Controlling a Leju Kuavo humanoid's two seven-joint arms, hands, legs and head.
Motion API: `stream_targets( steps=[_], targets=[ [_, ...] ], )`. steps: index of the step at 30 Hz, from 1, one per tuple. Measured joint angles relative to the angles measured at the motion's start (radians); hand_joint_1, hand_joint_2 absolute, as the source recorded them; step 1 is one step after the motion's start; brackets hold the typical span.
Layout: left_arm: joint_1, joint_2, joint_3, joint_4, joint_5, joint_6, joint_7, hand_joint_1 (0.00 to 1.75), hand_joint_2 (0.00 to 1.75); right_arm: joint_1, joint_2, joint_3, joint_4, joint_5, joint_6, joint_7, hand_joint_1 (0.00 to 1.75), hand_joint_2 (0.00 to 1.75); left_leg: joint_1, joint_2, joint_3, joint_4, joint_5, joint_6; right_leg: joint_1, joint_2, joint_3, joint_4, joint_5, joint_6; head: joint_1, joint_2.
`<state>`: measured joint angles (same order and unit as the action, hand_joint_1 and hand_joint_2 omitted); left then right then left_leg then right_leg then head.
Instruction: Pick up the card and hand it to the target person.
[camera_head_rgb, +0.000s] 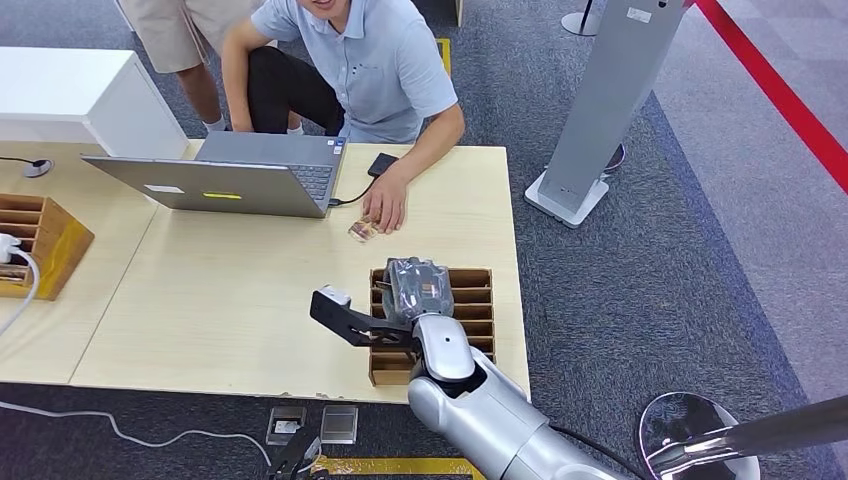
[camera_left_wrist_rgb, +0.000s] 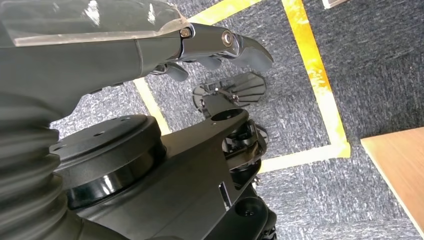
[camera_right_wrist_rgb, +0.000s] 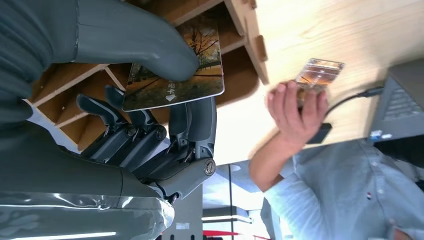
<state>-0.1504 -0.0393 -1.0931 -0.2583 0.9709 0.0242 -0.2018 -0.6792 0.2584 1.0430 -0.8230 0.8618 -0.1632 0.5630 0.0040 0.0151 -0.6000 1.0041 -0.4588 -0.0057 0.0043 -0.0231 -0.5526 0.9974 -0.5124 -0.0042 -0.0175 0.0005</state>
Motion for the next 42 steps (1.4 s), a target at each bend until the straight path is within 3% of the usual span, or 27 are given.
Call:
stream_targets(
  steps=[12,20,28,34,42],
  targets=[
    [0.0,0.0,0.001,0.0,-0.006,-0.012,-0.006,0.0,1.75,-0.084,-0.011,-0.006,-0.116,0.012,-0.009,-0.033,1.75,1.75,0.0,0.0,0.0,0.0,0.0,0.0,0.0,0.0,0.0,0.0,0.0,0.0,0.0,0.0],
    [-0.001,0.0,0.001,0.0,-0.02,-0.05,0.026,0.0,1.75,-0.181,-0.005,-0.025,-0.136,-0.071,-0.004,-0.061,1.75,1.75,0.0,0.0,0.0,0.0,0.0,0.0,0.0,0.0,0.0,0.0,0.0,0.0,0.0,0.0],
    [-0.008,0.0,0.001,0.0,-0.031,-0.085,0.043,0.0,1.75,-0.27,0.033,-0.026,0.024,-0.198,0.008,-0.176,1.75,1.75,0.0,0.0,0.0,0.0,0.0,0.0,0.0,0.0,0.0,0.0,0.0,0.0,0.0,0.0],
    [-0.018,-0.001,0.001,0.0,-0.053,-0.12,0.062,0.0,1.75,-0.309,0.043,-0.029,0.175,-0.256,0.031,-0.184,1.75,1.75,0.0,-0.001,0.0,0.0,0.0,0.0,0.0,0.0,0.0,0.0,0.0,0.0,0.001,0.0],
    [-0.025,-0.004,0.001,0.0,-0.059,-0.136,0.08,0.0,1.75,-0.359,0.034,-0.037,0.332,-0.233,0.009,-0.181,1.75,1.75,0.0,0.0,0.0,0.0,0.0,0.0,0.0,0.0,0.0,0.0,0.0,0.0,0.001,0.0]
  ],
)
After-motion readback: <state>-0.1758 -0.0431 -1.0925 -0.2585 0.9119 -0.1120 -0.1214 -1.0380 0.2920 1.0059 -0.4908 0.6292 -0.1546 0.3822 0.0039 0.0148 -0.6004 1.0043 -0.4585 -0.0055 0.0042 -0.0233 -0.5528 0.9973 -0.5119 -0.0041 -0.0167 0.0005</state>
